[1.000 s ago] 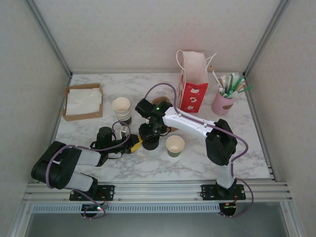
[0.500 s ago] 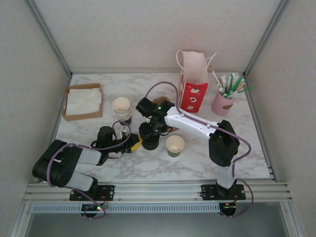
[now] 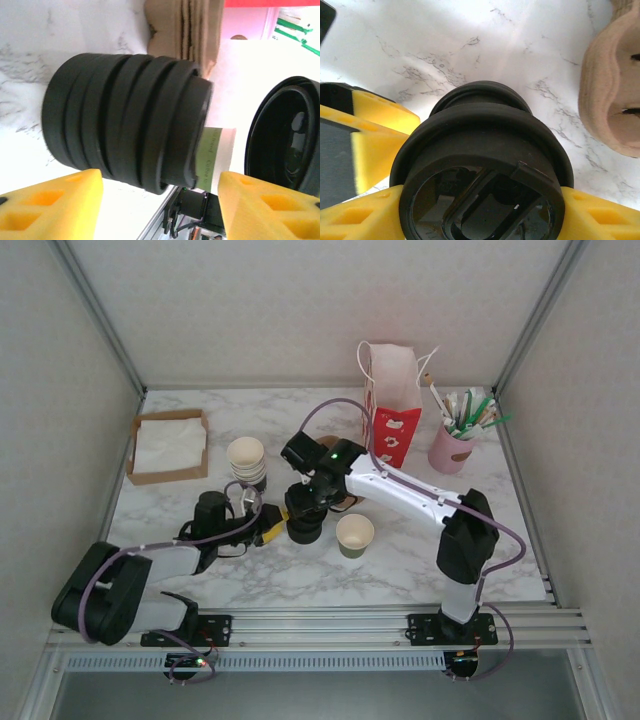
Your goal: Pack the takeout coffee
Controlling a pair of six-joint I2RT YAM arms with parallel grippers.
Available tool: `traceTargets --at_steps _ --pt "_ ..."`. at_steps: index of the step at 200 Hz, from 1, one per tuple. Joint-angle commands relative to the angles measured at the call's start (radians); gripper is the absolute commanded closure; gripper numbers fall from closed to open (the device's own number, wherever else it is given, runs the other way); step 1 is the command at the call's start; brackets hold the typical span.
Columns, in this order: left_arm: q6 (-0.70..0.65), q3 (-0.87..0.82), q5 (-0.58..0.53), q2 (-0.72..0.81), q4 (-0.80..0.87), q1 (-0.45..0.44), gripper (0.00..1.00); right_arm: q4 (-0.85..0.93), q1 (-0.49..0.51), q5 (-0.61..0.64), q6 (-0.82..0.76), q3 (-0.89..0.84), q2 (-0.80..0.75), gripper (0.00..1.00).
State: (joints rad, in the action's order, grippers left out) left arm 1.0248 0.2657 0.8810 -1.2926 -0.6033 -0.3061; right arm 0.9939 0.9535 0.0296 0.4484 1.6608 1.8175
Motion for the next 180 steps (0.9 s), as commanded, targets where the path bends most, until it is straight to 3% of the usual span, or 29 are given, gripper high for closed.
traceTargets --at_steps 1,45,69,125,180 --pt "-0.047 0.042 -0.041 0.076 0.132 -0.007 0.33 0.049 0.011 0.044 -0.017 0.024 -0.064 0.32" --pt "-0.186 0.158 -0.211 0.232 0.507 -0.024 0.14 0.099 0.009 0.095 -0.005 -0.012 -0.143 0.31" --pt "-0.208 0.205 -0.279 0.297 0.614 -0.045 0.01 0.127 0.007 0.122 0.009 -0.048 -0.191 0.31" --pt "-0.216 0.323 -0.464 0.372 0.744 -0.183 0.0 0.179 -0.024 0.151 0.037 -0.165 -0.324 0.31" --pt "-0.231 0.353 -0.595 0.44 0.73 -0.289 0.0 0.213 -0.062 0.105 0.053 -0.307 -0.424 0.31"
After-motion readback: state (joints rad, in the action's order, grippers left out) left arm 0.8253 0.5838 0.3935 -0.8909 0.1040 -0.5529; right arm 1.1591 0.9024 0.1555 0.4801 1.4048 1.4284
